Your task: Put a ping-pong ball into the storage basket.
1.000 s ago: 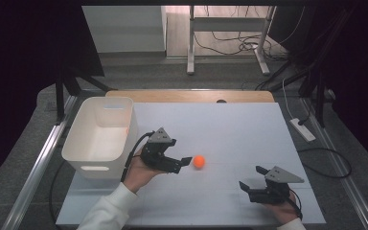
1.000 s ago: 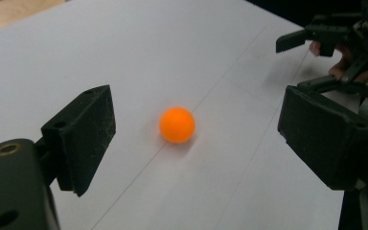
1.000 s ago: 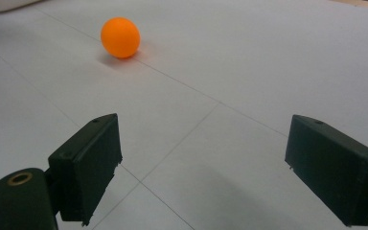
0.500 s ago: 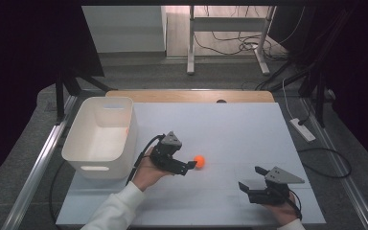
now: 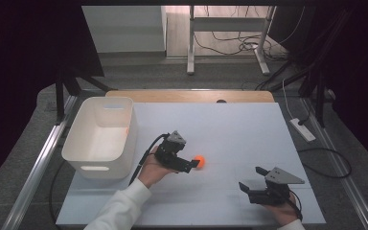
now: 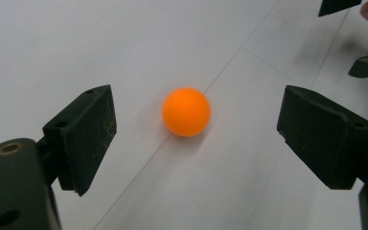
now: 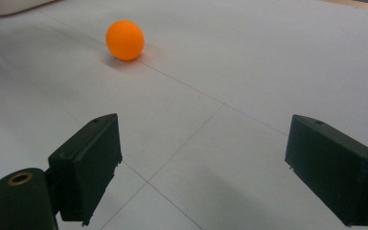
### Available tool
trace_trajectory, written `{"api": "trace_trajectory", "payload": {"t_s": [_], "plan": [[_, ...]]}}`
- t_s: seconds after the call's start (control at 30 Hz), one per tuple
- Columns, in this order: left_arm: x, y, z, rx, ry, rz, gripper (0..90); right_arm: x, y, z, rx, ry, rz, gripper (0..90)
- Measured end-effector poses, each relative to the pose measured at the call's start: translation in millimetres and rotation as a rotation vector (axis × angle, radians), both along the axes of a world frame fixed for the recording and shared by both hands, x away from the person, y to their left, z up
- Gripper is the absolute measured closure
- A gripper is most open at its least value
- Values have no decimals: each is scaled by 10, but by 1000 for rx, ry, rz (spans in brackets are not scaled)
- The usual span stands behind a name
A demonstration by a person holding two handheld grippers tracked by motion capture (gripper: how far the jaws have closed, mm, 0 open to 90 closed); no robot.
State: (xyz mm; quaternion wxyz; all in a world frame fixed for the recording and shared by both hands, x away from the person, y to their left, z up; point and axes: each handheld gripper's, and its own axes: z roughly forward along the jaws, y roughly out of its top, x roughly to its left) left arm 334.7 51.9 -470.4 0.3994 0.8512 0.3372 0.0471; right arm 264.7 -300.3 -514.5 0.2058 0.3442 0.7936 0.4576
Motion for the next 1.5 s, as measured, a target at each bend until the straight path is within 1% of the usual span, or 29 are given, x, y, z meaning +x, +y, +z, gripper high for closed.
{"api": "trace_trajectory", "payload": {"t_s": [0.07, 0.27, 0.3, 0.37, 0.43, 0.57, 0.7, 0.77, 0.97, 1.1, 1.23, 1.33, 1.37, 1.5], "plan": [[25, -7, -25, 8, 5, 1, 140, 0, -4, -4, -6, 0, 0, 120], [113, -30, -84, -8, 28, 17, 142, 0, -8, 0, -8, -3, -4, 120], [121, -42, -90, -18, 35, 16, 142, 2, -5, -2, -9, -2, -4, 120], [134, -59, -86, -19, 34, 7, 140, 3, 1, -4, -9, -5, -3, 120], [149, -83, -90, -9, 30, 4, 141, 3, 5, -5, -11, -4, -3, 120], [172, -120, -115, -2, 42, 7, 141, 7, 1, -9, -13, -3, -3, 120], [191, -156, -151, 18, 48, -4, 140, 7, 0, -6, -12, -4, -1, 120], [207, -161, -169, 11, 57, -3, 139, 6, 0, -6, -12, -4, 0, 120], [245, -190, -217, 27, 68, -2, 139, 13, 1, -9, -15, -5, 1, 120], [263, -228, -264, 49, 76, -6, 137, 22, 1, -8, -18, -3, -1, 120], [295, -272, -302, 36, 91, -2, 140, 21, 11, -10, -20, -3, 4, 120], [306, -304, -319, 47, 92, -2, 140, 26, 9, -12, -16, -3, 5, 120], [315, -321, -335, 60, 93, -7, 140, 27, 8, -12, -16, -3, 5, 120], [337, -330, -374, 72, 110, -7, 150, 26, -2, -10, -19, -4, 3, 120]]}}
